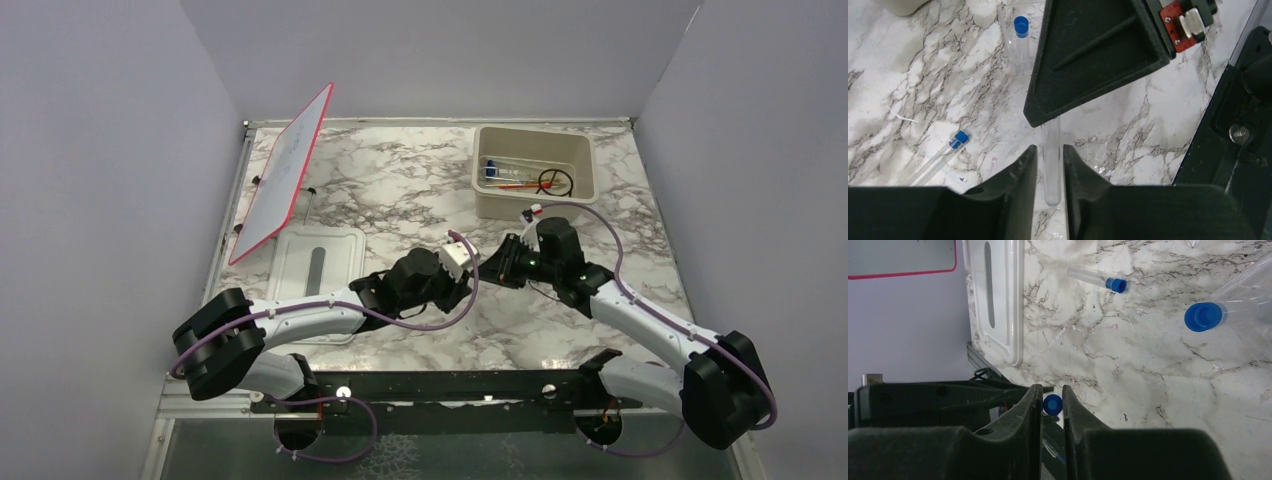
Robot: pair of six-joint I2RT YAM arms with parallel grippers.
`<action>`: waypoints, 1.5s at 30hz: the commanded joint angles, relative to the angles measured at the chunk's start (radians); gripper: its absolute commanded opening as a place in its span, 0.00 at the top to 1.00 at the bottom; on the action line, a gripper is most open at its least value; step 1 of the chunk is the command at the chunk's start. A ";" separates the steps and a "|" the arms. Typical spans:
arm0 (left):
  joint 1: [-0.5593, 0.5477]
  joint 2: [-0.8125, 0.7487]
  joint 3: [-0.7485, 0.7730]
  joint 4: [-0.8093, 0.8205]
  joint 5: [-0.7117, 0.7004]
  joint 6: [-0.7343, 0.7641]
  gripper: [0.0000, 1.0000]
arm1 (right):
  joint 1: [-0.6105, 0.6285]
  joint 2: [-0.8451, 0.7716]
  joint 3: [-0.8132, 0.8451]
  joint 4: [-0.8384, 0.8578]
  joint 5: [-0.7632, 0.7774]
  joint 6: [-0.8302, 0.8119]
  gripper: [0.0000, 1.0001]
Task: Organize the chemistry lab equipment
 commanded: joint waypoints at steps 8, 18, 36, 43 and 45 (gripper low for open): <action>-0.004 -0.101 0.083 -0.103 -0.236 -0.070 0.37 | -0.003 -0.135 0.075 -0.176 0.398 -0.298 0.85; -0.003 -0.290 0.114 -0.272 -0.442 -0.089 0.33 | 0.093 -0.142 0.137 -0.259 0.729 -0.403 0.88; -0.003 -0.349 0.091 -0.319 -0.513 -0.095 0.29 | 0.362 0.054 0.179 -0.244 1.310 -0.329 0.88; -0.003 -0.339 0.096 -0.330 -0.513 -0.094 0.29 | 0.363 0.118 0.174 -0.230 1.266 -0.248 0.88; -0.003 -0.341 0.094 -0.330 -0.513 -0.095 0.29 | 0.363 0.113 0.160 -0.212 1.258 -0.245 0.88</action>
